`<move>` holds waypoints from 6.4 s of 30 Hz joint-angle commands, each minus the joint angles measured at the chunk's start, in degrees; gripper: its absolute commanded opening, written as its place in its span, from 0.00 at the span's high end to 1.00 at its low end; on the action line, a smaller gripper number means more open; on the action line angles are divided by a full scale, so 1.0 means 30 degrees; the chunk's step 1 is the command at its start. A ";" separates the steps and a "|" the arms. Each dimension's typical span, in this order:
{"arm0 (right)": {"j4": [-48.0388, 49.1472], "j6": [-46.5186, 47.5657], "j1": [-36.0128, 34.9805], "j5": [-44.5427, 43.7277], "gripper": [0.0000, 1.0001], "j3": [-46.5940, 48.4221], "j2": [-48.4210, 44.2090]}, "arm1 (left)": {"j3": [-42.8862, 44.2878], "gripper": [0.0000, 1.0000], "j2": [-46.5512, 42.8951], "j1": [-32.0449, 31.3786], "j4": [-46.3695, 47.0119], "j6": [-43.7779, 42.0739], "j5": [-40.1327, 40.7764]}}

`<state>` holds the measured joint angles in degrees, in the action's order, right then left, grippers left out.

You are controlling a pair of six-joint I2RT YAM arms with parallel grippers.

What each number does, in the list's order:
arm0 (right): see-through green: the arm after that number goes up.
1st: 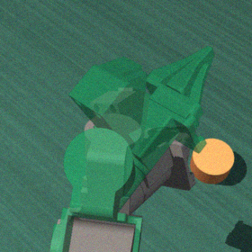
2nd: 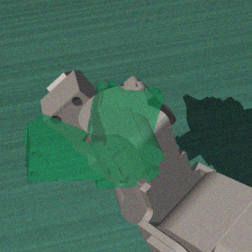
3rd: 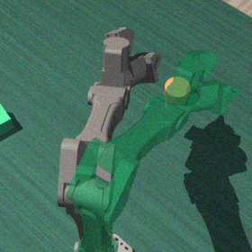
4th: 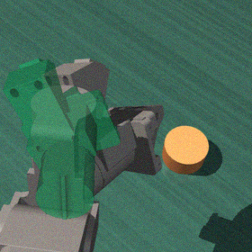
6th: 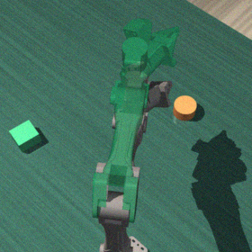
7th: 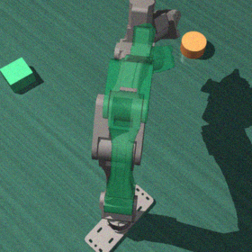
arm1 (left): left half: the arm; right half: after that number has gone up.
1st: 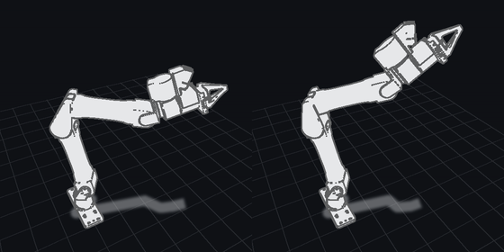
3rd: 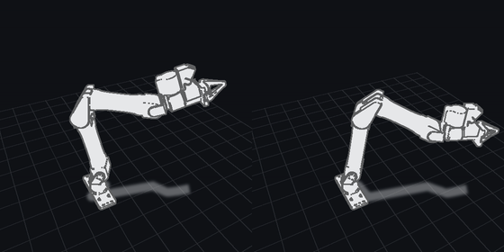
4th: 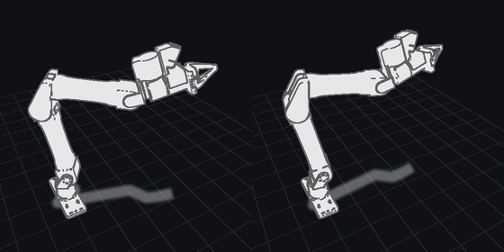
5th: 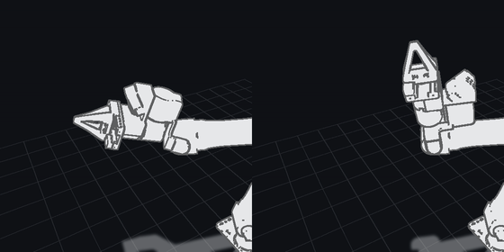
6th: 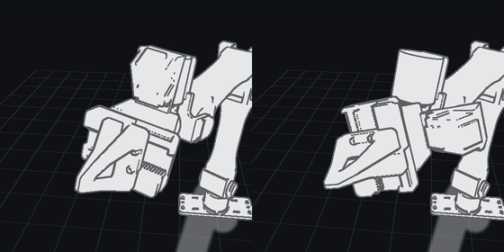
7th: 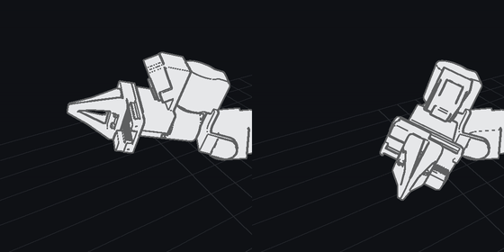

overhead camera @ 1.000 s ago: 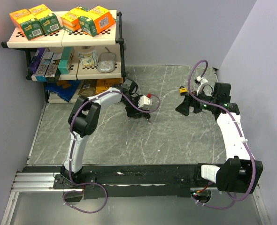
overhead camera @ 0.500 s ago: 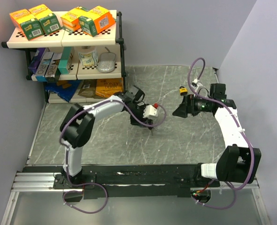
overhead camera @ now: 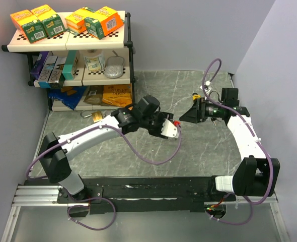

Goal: Lock with the key
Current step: Pick up the lock from the center of the board, then lock the lock.

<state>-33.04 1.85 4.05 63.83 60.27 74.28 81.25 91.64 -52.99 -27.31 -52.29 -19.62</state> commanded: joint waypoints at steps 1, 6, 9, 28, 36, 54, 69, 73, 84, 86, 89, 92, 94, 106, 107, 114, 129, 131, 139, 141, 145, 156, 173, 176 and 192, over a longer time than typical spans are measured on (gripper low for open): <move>0.1928 -0.1698 -0.0969 0.1864 0.03 -0.0460 -0.0795 | 0.0103 0.99 -0.1101 -0.0792 0.1634 -0.1201 0.1059; 0.2603 -0.2343 -0.2344 0.1692 0.04 -0.1631 -0.1468 | 0.0162 0.99 -0.1131 -0.1202 0.1515 -0.1261 0.1353; 0.3333 -0.2985 -0.3047 0.1545 0.07 -0.2364 -0.1557 | 0.0045 0.99 -0.1248 -0.1378 0.1808 -0.1260 0.1441; 0.6971 -0.6856 -0.4720 0.2482 0.43 -0.3655 -0.0503 | -0.0306 0.99 -0.0955 -0.1672 0.3038 0.0145 0.2760; 0.7292 -0.7179 -0.4896 0.2511 1.00 -0.3421 -0.0327 | -0.0396 0.89 -0.1160 -0.1672 0.2631 0.0409 0.2847; 0.6472 -0.5452 -0.4456 0.4443 1.00 -0.2249 -0.3313 | -0.2729 0.04 -0.6693 0.2928 0.0158 0.7497 -0.2224; 0.7965 -0.8200 -0.5482 0.5617 1.00 -0.2892 -0.4633 | -1.1198 0.04 -1.1794 -0.0586 1.1297 -0.0805 0.4427; 0.8374 -0.8905 -0.5482 0.5763 1.00 -0.3243 -0.4838 | -1.2055 0.04 -1.1620 -0.0997 1.3320 -0.3074 0.4840; 0.8170 -0.8995 -0.5804 0.5910 1.00 -0.3215 -0.4926 | -1.2524 0.19 -1.0214 -0.1788 1.4787 -0.5361 0.4137; 0.8287 -0.9053 -0.5863 0.5939 1.00 -0.3244 -0.4984 | -1.2320 0.24 -0.9921 -0.1848 1.4817 -0.5304 0.4108; 0.8201 -0.9024 -0.5922 0.5939 1.00 -0.3215 -0.4985 | -1.1998 0.29 -0.9598 -0.1906 1.4700 -0.5128 0.4020; 0.8199 -0.8994 -0.5951 0.5881 1.00 -0.3186 -0.4927 | -1.1763 0.31 -0.9305 -0.1965 1.4582 -0.4953 0.3902; 0.7938 -0.8820 -0.5980 0.5881 1.00 -0.3070 -0.4868 | -1.1646 0.35 -0.9130 -0.2023 1.4407 -0.4894 0.3844; 0.7965 -0.8848 -0.6098 0.5734 1.00 -0.3391 -0.4927 | -1.1148 0.50 -0.8456 -0.2111 1.4494 -0.4776 0.3990; 0.8023 -0.8877 -0.6127 0.5705 1.00 -0.3391 -0.4955 | -1.1060 0.56 -0.8368 -0.2140 1.4465 -0.4689 0.4106; 0.7965 -0.8702 -0.6098 0.5675 1.00 -0.3362 -0.5014 | -1.0533 0.94 -0.8074 -0.2141 1.4260 -0.3665 0.4546; -0.0284 -0.2028 -0.5014 0.4449 0.02 -0.0230 -0.4926 | -0.3832 0.99 -0.6963 0.0670 0.2344 0.2601 -0.2683; -0.1229 -0.0008 -0.4634 0.3891 0.01 0.0356 -0.4984 | -0.3036 0.99 -0.6466 0.0994 0.0878 0.2957 -0.4058; -0.2023 0.4274 -0.3402 0.2716 0.00 0.0154 -0.7122 | 0.0803 0.99 -0.4824 0.1843 -0.4428 0.5124 -0.7551; -0.2434 0.4946 -0.3432 0.2833 0.01 0.0066 -0.7270 | 0.1563 0.99 -0.4443 0.1931 -0.4898 0.5708 -0.8251; -0.2816 0.5741 -0.3548 0.3243 0.03 -0.0109 -0.7329 | 0.2300 0.99 -0.3973 0.1902 -0.5107 0.7145 -0.9104; -0.1789 0.6558 -0.5832 0.2191 0.08 -0.0081 -0.6919 | 0.2476 0.99 -0.3651 0.1902 -0.4929 0.8787 -0.9575; -0.2172 0.8935 -0.9290 0.0139 0.55 0.0915 -0.5220 | 0.2184 0.99 -0.3768 0.1903 -0.4930 0.9490 -0.9955; -0.2347 0.9285 -0.9700 0.0051 0.63 0.1120 -0.5102 | 0.2125 0.99 -0.3738 0.1903 -0.5017 0.9491 -0.9780; -0.1967 0.8790 -1.0228 -0.0331 1.00 0.1736 -0.4721 | 0.2067 0.93 -0.3824 0.1932 -0.6540 0.8672 -1.0102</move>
<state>-43.18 29.04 -26.11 61.30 62.02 59.61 85.52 81.67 -46.70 -48.14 -24.64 -45.21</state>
